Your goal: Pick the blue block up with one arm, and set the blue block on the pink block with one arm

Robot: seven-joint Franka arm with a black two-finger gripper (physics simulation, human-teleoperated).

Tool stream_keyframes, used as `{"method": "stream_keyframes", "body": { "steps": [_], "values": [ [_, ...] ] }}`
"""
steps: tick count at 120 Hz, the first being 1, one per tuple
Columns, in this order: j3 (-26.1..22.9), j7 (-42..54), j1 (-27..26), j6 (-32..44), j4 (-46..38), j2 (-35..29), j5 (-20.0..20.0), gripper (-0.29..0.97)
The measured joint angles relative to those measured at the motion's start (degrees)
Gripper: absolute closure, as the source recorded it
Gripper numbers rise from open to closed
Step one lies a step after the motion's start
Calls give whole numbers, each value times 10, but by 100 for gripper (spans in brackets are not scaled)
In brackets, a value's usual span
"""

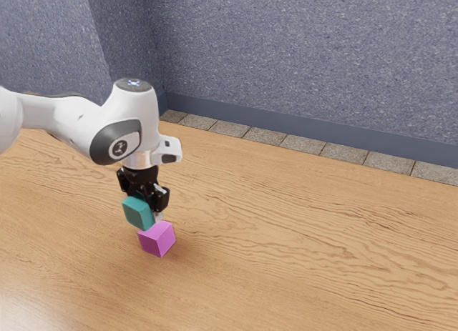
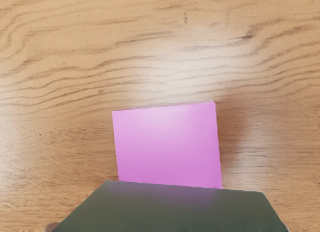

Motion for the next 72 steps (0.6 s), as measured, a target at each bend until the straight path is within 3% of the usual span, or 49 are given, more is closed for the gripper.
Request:
{"method": "stream_keyframes", "body": {
  "steps": [13,18,31,72],
  "values": [
    [-19,10,6,0,-18,-15,-4,32],
    [9,12,-28,1,-24,-21,-5,32],
    [12,18,-41,1,-32,-29,-6,32],
    [10,31,-10,1,-40,-35,-7,32]
  ]
}}
